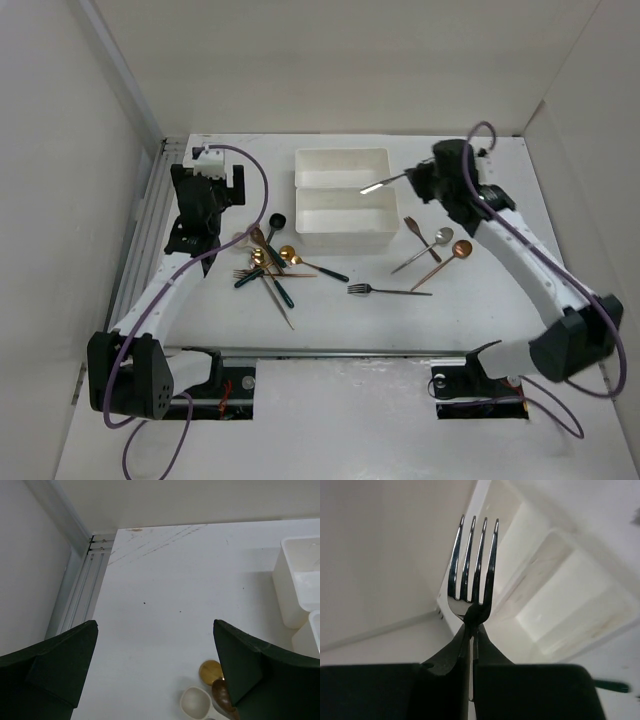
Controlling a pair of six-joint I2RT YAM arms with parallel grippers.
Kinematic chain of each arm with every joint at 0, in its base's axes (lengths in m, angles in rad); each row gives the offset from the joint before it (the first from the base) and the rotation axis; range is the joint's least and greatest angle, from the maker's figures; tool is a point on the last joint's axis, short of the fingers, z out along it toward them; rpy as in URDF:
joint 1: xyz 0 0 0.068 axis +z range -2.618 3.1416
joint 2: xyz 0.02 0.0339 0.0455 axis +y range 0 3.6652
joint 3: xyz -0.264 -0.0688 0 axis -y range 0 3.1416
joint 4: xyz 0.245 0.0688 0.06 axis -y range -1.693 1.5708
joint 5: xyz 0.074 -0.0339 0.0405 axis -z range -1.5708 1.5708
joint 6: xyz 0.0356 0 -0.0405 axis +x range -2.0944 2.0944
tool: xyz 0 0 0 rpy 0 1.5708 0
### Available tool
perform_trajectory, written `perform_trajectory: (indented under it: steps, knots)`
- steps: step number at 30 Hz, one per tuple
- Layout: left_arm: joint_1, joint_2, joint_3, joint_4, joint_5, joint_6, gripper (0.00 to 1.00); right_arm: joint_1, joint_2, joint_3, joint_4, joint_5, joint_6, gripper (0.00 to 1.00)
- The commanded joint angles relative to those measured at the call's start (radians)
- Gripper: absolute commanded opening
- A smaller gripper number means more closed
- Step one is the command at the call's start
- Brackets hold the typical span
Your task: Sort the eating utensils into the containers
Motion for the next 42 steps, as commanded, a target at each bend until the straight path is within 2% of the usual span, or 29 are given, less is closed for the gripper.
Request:
perform_trajectory:
  steps: [1, 3, 4, 7, 12, 17, 18, 19, 20, 21, 23, 25, 28, 31, 32, 33, 34, 35, 36, 37, 40, 41, 42]
  knots:
    - [0.005, -0.034, -0.006, 0.002, 0.004, -0.022, 1.0, 0.128, 0.201, 0.157, 0.04, 0.084, 0.249, 0.0]
    - [0.005, -0.043, -0.015, 0.002, 0.004, -0.022, 1.0, 0.176, 0.309, 0.304, -0.081, 0.078, 0.277, 0.0]
    - [0.005, -0.043, -0.015, 0.002, 0.004, -0.022, 1.0, 0.176, 0.402, 0.345, -0.119, 0.056, 0.309, 0.0]
    - [0.005, -0.066, -0.035, -0.008, -0.019, -0.022, 1.0, 0.202, 0.511, 0.402, -0.157, 0.006, 0.328, 0.0]
    - [0.005, -0.095, -0.044, -0.008, -0.044, -0.022, 1.0, 0.211, 0.55, 0.382, -0.157, -0.014, 0.368, 0.0]
    - [0.005, -0.104, -0.053, -0.008, -0.044, -0.022, 1.0, 0.211, 0.527, 0.325, -0.157, 0.062, 0.357, 0.0]
    - [0.005, -0.104, -0.063, 0.003, -0.044, -0.022, 1.0, 0.211, 0.541, 0.313, -0.157, 0.038, 0.346, 0.03]
    - [0.005, -0.104, -0.063, 0.003, -0.044, -0.022, 1.0, 0.197, 0.541, 0.313, -0.157, 0.011, 0.337, 0.14]
    - [0.005, -0.104, -0.063, 0.003, -0.044, -0.022, 1.0, 0.188, 0.552, 0.287, -0.141, -0.057, 0.328, 0.27]
    - [0.005, -0.104, -0.063, 0.003, -0.044, -0.022, 1.0, 0.176, 0.552, 0.273, -0.088, -0.088, 0.31, 0.52]
    - [0.005, -0.104, -0.063, 0.003, -0.044, -0.022, 1.0, 0.176, 0.53, 0.259, -0.048, -0.12, 0.283, 0.66]
    - [-0.004, -0.104, -0.063, 0.012, -0.044, -0.013, 1.0, 0.185, 0.497, 0.249, -0.035, -0.108, 0.249, 0.76]
    - [-0.004, -0.104, -0.063, 0.012, -0.044, 0.0, 1.0, 0.194, 0.436, 0.293, -0.019, -0.068, 0.172, 0.77]
    - [-0.004, -0.104, -0.063, 0.012, -0.044, 0.0, 1.0, 0.205, 0.363, 0.33, 0.021, 0.027, -0.073, 0.76]
    - [-0.004, -0.104, -0.063, 0.012, -0.044, 0.0, 1.0, 0.214, 0.311, 0.33, 0.021, 0.068, -0.261, 0.74]
    - [-0.004, -0.104, -0.063, 0.012, -0.044, -0.01, 1.0, 0.214, 0.288, 0.33, 0.021, 0.111, -0.332, 0.73]
    - [-0.004, -0.104, -0.063, 0.012, -0.044, -0.01, 1.0, 0.197, 0.265, 0.298, -0.033, 0.198, -0.333, 0.69]
    - [-0.004, -0.104, -0.063, 0.012, -0.044, -0.01, 1.0, 0.165, 0.221, 0.269, -0.206, 0.219, -0.294, 0.62]
    - [-0.004, -0.104, -0.063, 0.023, -0.032, -0.01, 1.0, 0.124, 0.193, 0.223, -0.279, 0.219, -0.196, 0.49]
    - [-0.004, -0.104, -0.072, 0.023, -0.023, -0.01, 1.0, 0.037, 0.159, 0.095, -0.348, 0.17, -0.168, 0.43]
    - [-0.004, -0.104, -0.072, 0.032, 0.013, -0.01, 1.0, -0.065, 0.009, -0.137, -0.298, 0.067, -0.151, 0.41]
    - [-0.004, -0.104, -0.072, 0.032, 0.023, -0.01, 1.0, -0.112, -0.025, -0.266, -0.266, -0.004, -0.151, 0.43]
    - [-0.004, -0.104, -0.072, 0.032, 0.033, -0.019, 1.0, -0.134, -0.049, -0.317, -0.214, -0.034, -0.151, 0.45]
